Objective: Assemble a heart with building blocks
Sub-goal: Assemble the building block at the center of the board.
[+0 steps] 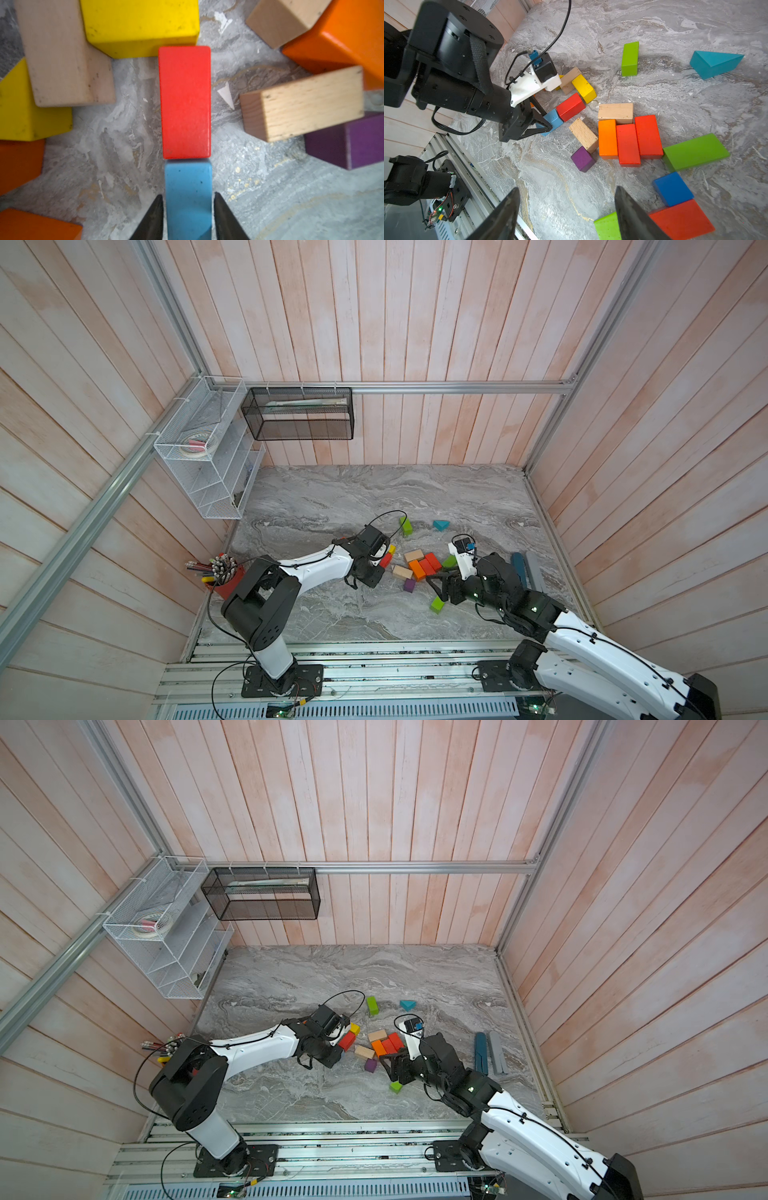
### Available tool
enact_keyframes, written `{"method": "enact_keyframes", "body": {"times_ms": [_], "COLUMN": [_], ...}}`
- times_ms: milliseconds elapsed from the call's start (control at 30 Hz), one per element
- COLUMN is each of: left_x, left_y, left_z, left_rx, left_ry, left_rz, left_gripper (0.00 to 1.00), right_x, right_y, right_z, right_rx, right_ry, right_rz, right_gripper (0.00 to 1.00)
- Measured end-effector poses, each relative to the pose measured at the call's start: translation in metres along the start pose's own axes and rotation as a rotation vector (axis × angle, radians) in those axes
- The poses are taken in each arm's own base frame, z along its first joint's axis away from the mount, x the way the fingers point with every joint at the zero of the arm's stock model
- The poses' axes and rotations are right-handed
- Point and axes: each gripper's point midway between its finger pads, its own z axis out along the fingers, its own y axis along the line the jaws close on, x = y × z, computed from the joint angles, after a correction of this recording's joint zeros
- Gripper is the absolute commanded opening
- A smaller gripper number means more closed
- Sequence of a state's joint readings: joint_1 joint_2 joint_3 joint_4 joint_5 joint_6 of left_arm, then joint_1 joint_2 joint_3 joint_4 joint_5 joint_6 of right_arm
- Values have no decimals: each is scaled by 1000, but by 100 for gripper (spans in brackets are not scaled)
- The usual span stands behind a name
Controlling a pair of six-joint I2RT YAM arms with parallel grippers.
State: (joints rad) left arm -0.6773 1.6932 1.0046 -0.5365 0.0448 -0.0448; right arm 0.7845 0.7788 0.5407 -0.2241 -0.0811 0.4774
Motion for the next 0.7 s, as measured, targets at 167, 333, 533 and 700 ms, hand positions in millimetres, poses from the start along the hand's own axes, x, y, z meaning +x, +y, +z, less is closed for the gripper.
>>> {"method": "enact_keyframes", "body": {"times_ms": [167, 333, 533, 700], "left_x": [0, -4, -33, -55], "left_y": [2, 2, 0, 8], "left_z": [0, -4, -41, -89], "left_rx": [-2, -1, 15, 53], "left_ry": [-1, -12, -126, -265], "left_rz": [-5, -15, -56, -142], "left_gripper": [48, 60, 80, 94], "right_x": [1, 9, 7, -6], "right_y": [0, -2, 2, 10], "right_z": [1, 9, 24, 44], "right_rx": [0, 4, -1, -18], "right_ry": [5, 49, 102, 109], "right_rz": [-2, -31, -112, -193], "right_gripper": [72, 73, 72, 65]}}
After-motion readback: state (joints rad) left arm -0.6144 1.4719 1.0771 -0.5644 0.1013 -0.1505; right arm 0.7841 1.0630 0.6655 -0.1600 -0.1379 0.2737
